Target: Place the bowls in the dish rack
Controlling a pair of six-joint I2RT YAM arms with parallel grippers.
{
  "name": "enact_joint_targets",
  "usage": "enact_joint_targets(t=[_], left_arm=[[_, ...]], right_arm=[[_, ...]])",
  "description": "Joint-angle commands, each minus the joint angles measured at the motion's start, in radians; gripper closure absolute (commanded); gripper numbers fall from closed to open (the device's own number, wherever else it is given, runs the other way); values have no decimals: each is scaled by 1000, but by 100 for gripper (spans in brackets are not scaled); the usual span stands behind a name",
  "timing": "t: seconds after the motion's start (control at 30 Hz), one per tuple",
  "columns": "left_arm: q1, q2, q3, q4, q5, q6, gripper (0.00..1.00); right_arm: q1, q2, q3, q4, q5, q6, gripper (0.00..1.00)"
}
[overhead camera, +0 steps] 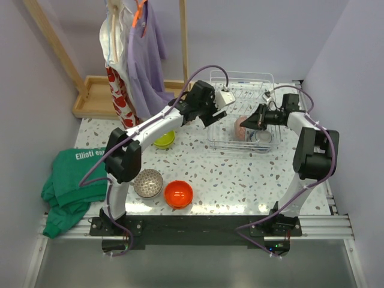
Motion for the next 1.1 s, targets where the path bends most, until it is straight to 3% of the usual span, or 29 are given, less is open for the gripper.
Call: enact_joint_targets(t=[0.0,0.23,0.43,0.77,1.07], left_arm=[[0,24,55,49,26,-11,18],[0,62,57,88,58,4,18],[-1,79,44,121,86,-3,18],[-3,64,11,143,109,-30,18],[-3,6,-80,149,110,-37,18]], right_arm=[[3,-1,41,-121,22,-122,99],[-8,-36,58,-267,94,-248,91],[-71,-76,77,-327,188,-274,84],[-178,-138,164,-545,339,-493,68],[-175,-227,123,-470,453,-452,60]])
